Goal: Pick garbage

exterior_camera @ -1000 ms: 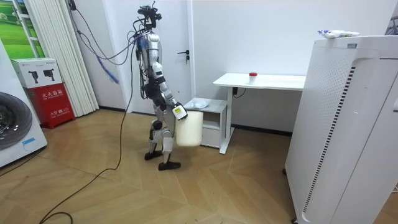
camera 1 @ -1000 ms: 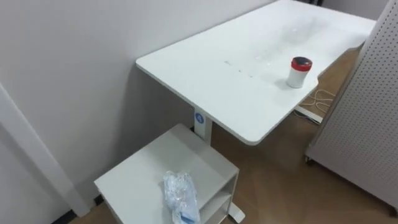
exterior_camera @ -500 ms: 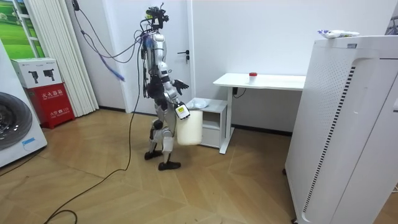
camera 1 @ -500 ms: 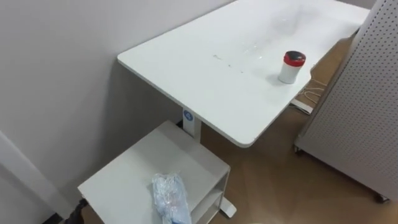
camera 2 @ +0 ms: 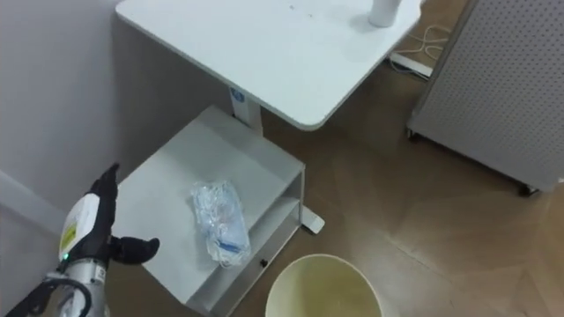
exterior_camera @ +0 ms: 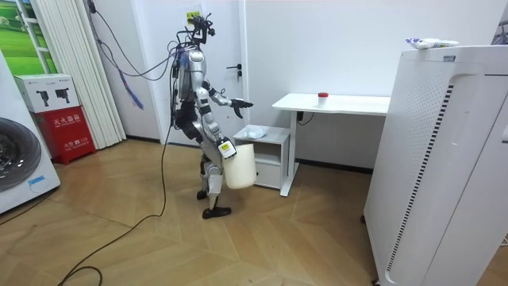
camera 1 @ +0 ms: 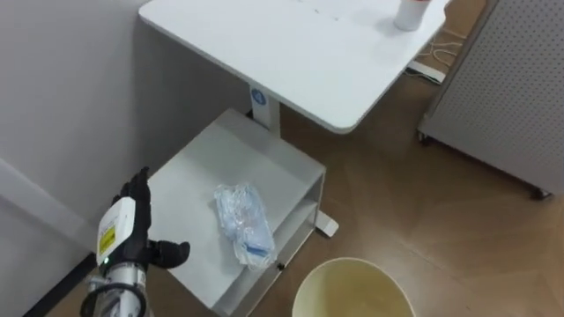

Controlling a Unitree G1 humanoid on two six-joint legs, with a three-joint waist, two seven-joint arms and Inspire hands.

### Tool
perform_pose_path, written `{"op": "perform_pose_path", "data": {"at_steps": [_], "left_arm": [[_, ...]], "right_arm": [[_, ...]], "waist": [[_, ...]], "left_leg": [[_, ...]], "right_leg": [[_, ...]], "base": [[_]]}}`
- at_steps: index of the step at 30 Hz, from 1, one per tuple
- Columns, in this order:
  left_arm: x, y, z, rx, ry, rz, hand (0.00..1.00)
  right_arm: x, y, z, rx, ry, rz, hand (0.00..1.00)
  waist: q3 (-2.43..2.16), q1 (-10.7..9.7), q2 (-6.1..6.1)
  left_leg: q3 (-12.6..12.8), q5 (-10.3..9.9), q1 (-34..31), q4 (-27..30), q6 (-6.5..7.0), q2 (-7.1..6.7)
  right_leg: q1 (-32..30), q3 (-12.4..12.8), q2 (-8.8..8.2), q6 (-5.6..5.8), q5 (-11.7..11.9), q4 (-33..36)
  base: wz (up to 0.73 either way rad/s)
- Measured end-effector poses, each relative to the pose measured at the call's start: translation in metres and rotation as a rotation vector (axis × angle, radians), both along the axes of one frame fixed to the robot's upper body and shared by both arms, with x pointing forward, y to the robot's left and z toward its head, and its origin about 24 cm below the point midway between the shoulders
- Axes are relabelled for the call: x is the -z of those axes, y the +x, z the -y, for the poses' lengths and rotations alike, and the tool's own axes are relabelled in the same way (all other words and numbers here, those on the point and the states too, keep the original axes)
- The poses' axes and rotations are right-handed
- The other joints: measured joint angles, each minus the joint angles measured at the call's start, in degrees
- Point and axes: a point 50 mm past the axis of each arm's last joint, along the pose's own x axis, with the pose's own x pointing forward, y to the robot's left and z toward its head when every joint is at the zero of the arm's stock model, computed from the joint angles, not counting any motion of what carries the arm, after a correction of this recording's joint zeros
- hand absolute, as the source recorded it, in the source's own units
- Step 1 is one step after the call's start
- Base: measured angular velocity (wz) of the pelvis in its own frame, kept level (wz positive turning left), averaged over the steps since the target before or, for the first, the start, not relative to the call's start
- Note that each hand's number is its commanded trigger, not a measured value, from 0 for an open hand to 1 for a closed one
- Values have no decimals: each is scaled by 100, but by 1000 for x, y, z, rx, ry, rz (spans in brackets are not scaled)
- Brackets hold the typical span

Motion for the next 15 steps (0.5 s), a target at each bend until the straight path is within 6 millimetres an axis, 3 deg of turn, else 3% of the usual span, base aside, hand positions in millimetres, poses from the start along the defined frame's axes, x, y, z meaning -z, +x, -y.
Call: {"op": "perform_pose_path", "data": {"at_steps": [5,8,9,15], "left_arm": [[-9,5,-7,-37,28,48,0],[-11,5,-9,-41,49,60,0],[-11,6,-8,-32,56,60,0],[-13,12,-1,16,88,53,0]], "right_arm": [[-5,5,6,17,1,36,100],[-7,8,2,7,15,61,100],[-7,9,1,2,16,69,100],[-12,17,-4,-24,25,112,100]], "waist": [[9,-195,-5],[32,-291,0],[60,-325,-6],[71,-440,-20]], "left_leg": [[70,-15,-327,268,-33,76],[49,-53,-492,459,-83,189],[49,-59,-513,482,-93,222],[34,-71,-739,540,-109,241]], "right_leg": [[-449,-18,-29,-102,-104,400],[-565,-145,22,-155,-133,485],[-575,-183,26,-170,-141,493],[-822,-153,59,-227,-170,596]], "base": [[-8],[-5],[0],[-3]]}}
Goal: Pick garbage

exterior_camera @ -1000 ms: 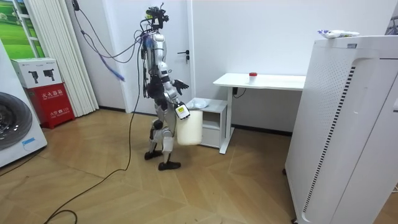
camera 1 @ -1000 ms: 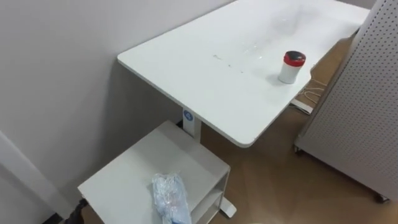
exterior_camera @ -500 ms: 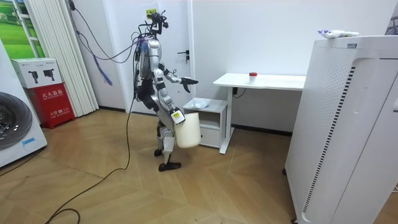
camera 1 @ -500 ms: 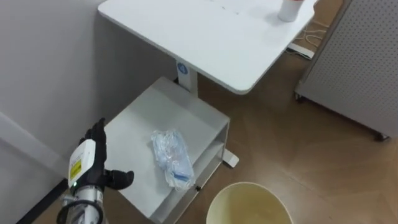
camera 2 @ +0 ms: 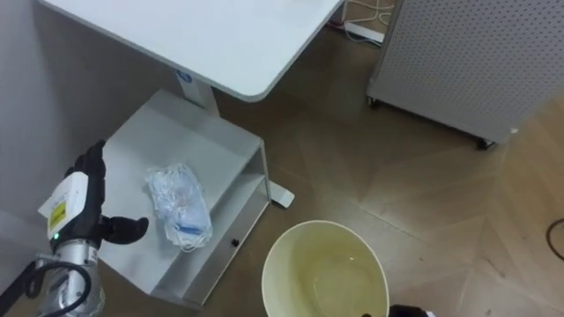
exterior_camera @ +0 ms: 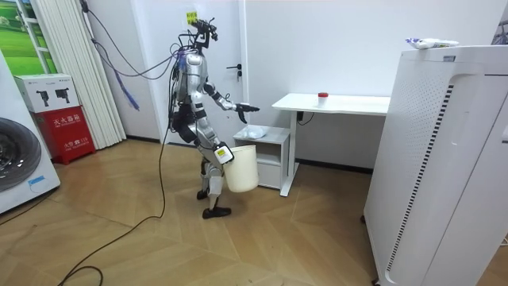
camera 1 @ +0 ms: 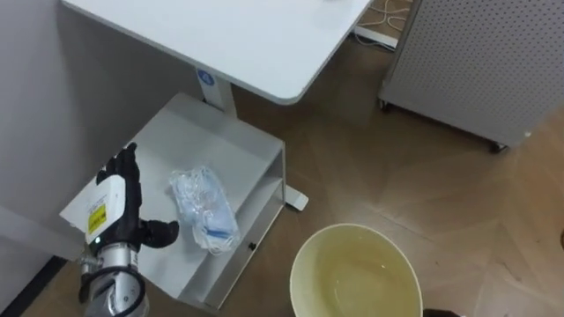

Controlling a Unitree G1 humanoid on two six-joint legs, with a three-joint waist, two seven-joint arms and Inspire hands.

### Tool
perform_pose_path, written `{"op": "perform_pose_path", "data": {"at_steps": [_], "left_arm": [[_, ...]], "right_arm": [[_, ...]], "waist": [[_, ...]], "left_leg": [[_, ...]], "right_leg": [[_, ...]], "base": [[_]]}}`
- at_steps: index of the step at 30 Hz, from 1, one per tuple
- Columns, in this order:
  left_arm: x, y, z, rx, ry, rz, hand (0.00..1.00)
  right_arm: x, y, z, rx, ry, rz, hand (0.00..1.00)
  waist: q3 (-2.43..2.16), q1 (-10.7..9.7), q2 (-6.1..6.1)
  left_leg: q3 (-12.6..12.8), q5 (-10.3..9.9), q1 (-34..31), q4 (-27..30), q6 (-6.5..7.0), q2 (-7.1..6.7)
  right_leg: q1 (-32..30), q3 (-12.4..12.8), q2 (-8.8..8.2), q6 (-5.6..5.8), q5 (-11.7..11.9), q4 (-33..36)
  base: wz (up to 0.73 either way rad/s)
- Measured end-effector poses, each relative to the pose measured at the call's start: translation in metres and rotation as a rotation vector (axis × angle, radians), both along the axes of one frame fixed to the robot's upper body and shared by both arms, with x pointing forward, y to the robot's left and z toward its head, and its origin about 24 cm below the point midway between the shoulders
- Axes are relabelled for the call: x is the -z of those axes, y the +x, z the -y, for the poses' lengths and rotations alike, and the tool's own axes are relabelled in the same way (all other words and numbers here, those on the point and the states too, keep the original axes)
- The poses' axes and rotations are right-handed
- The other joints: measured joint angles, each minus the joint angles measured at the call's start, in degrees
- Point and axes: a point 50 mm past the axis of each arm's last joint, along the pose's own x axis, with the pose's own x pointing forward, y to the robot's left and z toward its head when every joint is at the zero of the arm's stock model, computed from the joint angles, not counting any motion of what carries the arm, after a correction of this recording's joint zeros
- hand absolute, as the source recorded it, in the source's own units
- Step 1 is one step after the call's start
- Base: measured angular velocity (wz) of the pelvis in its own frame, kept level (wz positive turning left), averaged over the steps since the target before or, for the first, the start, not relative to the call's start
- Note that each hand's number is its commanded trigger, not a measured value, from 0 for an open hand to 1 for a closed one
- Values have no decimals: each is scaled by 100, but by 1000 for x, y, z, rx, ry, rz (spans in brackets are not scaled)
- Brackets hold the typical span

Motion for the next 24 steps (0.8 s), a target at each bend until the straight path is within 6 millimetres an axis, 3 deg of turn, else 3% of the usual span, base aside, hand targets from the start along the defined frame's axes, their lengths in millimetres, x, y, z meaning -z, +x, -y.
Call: {"op": "perform_pose_path", "data": {"at_steps": [3,10,24], "left_arm": [[0,1,1,23,26,-6,0],[-15,15,4,51,65,21,0],[-26,24,3,55,127,21,0]], "right_arm": [[-3,5,-4,-20,2,21,100],[-8,14,-9,-18,17,58,100],[-13,22,-17,-20,40,90,100]], "waist": [[7,-113,-11],[51,-129,-50],[51,-361,-71]], "left_leg": [[1,-18,-148,50,-5,2],[25,-187,-463,316,-39,127],[-85,-255,-1025,531,-77,235]], "right_leg": [[-166,3,-8,-14,-23,80],[-493,0,54,-53,-115,270],[-935,-62,154,-75,-127,355]], "base": [[0],[-8],[0]]}}
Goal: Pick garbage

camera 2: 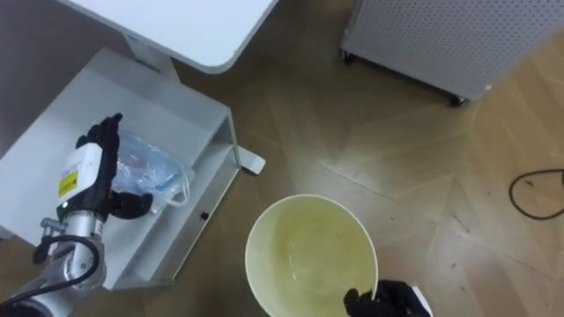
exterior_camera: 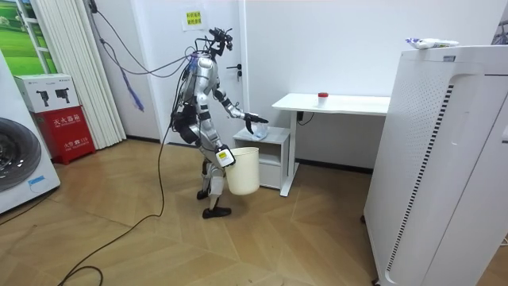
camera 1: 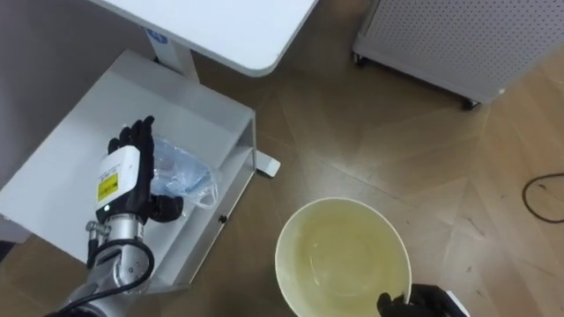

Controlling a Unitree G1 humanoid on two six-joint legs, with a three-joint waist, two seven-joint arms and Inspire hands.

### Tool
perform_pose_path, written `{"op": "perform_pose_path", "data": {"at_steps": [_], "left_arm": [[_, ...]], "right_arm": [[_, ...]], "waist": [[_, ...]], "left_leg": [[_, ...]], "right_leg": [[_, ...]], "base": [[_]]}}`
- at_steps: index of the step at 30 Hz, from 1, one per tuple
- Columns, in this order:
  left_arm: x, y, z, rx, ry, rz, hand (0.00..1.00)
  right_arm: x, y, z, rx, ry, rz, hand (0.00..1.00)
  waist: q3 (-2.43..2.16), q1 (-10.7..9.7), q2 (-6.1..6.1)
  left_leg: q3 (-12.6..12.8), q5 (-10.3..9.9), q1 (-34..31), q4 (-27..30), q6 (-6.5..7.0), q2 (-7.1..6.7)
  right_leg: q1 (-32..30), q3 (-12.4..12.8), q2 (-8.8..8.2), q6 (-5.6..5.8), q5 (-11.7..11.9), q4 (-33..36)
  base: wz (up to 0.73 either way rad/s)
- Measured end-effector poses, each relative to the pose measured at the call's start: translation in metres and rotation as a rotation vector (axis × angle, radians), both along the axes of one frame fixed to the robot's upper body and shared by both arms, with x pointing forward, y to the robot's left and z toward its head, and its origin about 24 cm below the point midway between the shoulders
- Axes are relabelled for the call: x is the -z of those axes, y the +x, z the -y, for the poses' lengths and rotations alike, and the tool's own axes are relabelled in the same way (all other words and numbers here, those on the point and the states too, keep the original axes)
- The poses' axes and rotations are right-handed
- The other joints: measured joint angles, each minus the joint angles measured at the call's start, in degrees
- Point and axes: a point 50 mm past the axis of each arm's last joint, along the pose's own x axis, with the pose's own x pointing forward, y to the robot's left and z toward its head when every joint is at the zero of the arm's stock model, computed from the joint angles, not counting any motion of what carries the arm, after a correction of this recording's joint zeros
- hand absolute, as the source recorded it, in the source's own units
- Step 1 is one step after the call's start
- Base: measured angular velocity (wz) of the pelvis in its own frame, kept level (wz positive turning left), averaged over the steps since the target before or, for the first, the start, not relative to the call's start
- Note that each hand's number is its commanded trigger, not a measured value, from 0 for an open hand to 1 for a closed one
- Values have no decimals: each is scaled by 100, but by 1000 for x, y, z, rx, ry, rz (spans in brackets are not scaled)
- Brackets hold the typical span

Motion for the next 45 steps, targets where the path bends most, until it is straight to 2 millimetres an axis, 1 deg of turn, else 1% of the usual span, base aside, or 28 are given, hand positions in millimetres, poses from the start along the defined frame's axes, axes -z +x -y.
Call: {"op": "perform_pose_path", "data": {"at_steps": [3,6,7,8,9,10,15,18,26,32,35,37,41,43,45], "left_arm": [[3,-1,-2,-1,30,-21,0],[3,-2,-4,-2,47,-32,0],[3,-2,-5,-5,49,-35,7],[3,-2,-6,-7,51,-35,24],[3,-2,-7,-10,55,-38,76],[3,-3,-9,-13,62,-43,100],[3,-3,-15,-3,94,-80,100],[5,-3,-16,-2,97,-110,100],[1,1,-20,-5,120,-148,100],[5,-1,-21,-4,123,-170,100],[14,-8,-22,-10,121,-198,100],[18,-10,-19,-9,105,-206,100],[20,-9,-10,10,82,-199,100],[23,-9,3,20,-1,-186,100],[28,-11,12,29,-77,-178,100]], "right_arm": [[-2,2,-3,-10,8,7,100],[-4,4,-4,-14,14,15,100],[-4,3,-5,-15,19,19,100],[-4,3,-6,-17,20,22,100],[-5,4,-6,-19,22,26,100],[-5,4,-7,-22,26,31,100],[-8,7,-11,-33,36,52,100],[-8,7,-11,-34,37,49,100],[-9,8,-12,-41,41,50,100],[-8,7,-13,-40,40,40,100],[-6,5,-14,-46,30,23,100],[-5,3,-13,-43,28,22,100],[-7,5,-14,-45,29,45,100],[-6,4,-12,-40,22,47,100],[-6,4,-13,-49,16,53,100]], "waist": [[5,-12,-14],[3,-57,-31],[-6,-62,-51],[-8,-70,-56],[-3,-84,-63],[-3,-99,-76],[-11,-137,-97],[-11,-143,-98],[-15,-150,-104],[-15,-142,-93],[-14,-132,-68],[-19,-47,-47],[-25,65,-27],[-26,152,-29],[-27,177,-33]], "left_leg": [[1,-60,-83,118,8,55],[-1,-67,-166,164,20,49],[6,-73,-190,184,28,48],[7,-74,-211,196,30,48],[9,-75,-239,213,32,52],[7,-77,-265,235,36,52],[-6,-83,-404,319,47,49],[-24,-83,-416,343,47,53],[-29,-82,-400,386,50,54],[-29,-82,-326,371,51,62],[-28,-82,-179,295,51,71],[-30,-79,-129,243,48,69],[-19,-79,-94,216,48,65],[28,-78,28,135,49,48],[106,-75,145,52,54,25]], "right_leg": [[-70,7,35,-1,-1,17],[-158,9,20,-1,0,54],[-193,16,12,-1,-1,91],[-214,15,7,-1,-1,106],[-239,15,7,-1,-1,115],[-267,16,5,-1,-1,136],[-406,18,-6,-2,-6,232],[-405,10,-1,-3,-8,242],[-398,17,-7,-7,-13,304],[-307,-6,-11,-8,-10,265],[-140,-44,-11,-11,-7,167],[-85,-62,-14,-16,-2,105],[-49,-104,-33,-16,-2,77],[14,-101,-88,-15,-2,78],[72,-109,-142,-13,-5,60]], "base": [[-10],[-3],[0],[0],[0],[0],[0],[0],[0],[0],[0],[0],[0],[0],[-5]]}}
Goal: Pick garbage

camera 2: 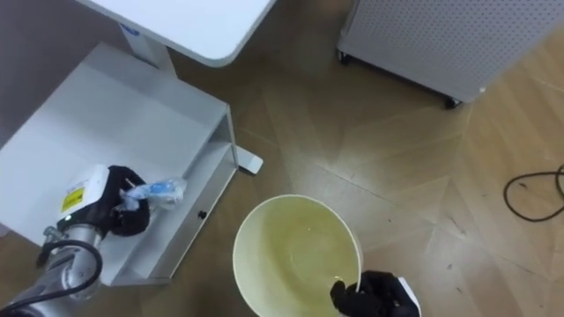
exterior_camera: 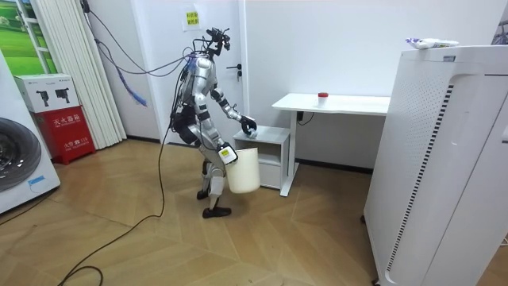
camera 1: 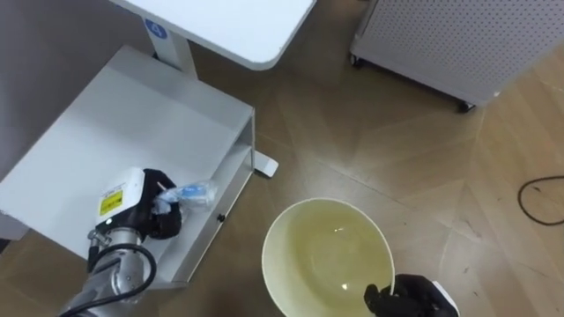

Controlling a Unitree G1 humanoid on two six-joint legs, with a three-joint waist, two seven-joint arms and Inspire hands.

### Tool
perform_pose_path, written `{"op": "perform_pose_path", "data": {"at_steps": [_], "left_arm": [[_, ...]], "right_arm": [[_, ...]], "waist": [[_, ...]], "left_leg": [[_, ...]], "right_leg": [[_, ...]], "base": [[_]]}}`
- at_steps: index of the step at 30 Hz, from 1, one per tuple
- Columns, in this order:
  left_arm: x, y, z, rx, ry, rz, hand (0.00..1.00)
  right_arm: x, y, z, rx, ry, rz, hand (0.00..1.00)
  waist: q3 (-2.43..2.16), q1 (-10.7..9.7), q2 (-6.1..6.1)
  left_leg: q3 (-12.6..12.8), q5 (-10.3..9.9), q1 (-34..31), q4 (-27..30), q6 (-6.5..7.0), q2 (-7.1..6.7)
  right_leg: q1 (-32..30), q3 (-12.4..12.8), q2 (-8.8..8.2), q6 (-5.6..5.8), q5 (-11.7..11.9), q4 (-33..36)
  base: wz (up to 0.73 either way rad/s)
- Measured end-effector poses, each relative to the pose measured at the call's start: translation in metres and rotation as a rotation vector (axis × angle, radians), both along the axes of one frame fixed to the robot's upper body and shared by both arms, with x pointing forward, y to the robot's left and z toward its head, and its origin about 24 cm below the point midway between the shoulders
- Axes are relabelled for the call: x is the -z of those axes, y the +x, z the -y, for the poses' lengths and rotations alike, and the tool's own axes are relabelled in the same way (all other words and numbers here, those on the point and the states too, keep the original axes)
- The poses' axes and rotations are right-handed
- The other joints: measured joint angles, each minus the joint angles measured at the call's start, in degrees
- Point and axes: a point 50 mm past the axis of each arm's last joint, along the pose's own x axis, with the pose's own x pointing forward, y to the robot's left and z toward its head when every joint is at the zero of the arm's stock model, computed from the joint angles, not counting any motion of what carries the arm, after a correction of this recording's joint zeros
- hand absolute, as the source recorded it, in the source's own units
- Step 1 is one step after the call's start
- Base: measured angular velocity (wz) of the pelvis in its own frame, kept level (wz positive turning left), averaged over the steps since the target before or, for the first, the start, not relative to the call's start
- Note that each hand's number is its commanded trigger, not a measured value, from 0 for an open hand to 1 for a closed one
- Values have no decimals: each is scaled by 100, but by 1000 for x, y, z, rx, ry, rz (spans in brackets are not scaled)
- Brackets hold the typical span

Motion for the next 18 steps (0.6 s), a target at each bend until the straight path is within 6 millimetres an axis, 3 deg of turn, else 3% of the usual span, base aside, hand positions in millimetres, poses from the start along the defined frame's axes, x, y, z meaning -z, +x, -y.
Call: {"op": "perform_pose_path", "data": {"at_steps": [5,7,13,18], "left_arm": [[14,-11,44,97,-196,-9,100],[25,-24,69,178,-261,-47,100],[45,-46,119,381,-316,-199,100],[53,-57,133,458,-332,-278,100]], "right_arm": [[2,-1,-10,-3,10,16,100],[4,-2,-19,-7,30,8,100],[9,-6,-38,-66,44,-16,100],[13,-7,-49,-102,52,-35,100]], "waist": [[-37,-17,-46],[-100,-1,-118],[-187,104,-216],[-193,126,-231]], "left_leg": [[113,65,196,-270,18,-88],[186,72,275,-367,18,-95],[233,90,377,-498,4,-96],[298,89,430,-490,5,-92]], "right_leg": [[120,-113,-143,5,22,-174],[148,-83,-143,16,36,-235],[236,-126,-139,21,87,-397],[232,-123,-167,19,86,-353]], "base": [[-1],[-7],[-5],[-5]]}}
